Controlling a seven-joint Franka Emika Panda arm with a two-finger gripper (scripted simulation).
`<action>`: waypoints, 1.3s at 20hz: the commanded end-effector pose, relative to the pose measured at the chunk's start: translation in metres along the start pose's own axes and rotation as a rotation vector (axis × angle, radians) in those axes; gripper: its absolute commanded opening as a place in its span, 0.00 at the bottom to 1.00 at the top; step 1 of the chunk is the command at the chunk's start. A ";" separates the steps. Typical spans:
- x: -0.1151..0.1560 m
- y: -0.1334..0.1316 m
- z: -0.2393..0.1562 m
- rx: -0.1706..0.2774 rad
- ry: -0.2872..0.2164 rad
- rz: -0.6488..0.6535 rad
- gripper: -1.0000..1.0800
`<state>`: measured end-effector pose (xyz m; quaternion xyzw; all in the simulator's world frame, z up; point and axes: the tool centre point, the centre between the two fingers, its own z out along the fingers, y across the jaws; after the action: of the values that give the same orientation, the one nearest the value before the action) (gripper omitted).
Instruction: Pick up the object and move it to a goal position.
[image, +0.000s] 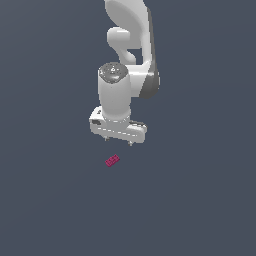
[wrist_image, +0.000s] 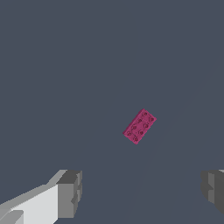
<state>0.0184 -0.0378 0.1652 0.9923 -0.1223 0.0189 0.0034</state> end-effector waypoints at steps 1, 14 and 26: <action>0.003 0.003 0.011 0.002 -0.006 0.073 0.96; 0.015 0.025 0.074 -0.001 -0.031 0.484 0.96; 0.019 0.036 0.103 -0.010 -0.037 0.666 0.96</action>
<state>0.0312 -0.0775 0.0650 0.9009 -0.4340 0.0001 -0.0002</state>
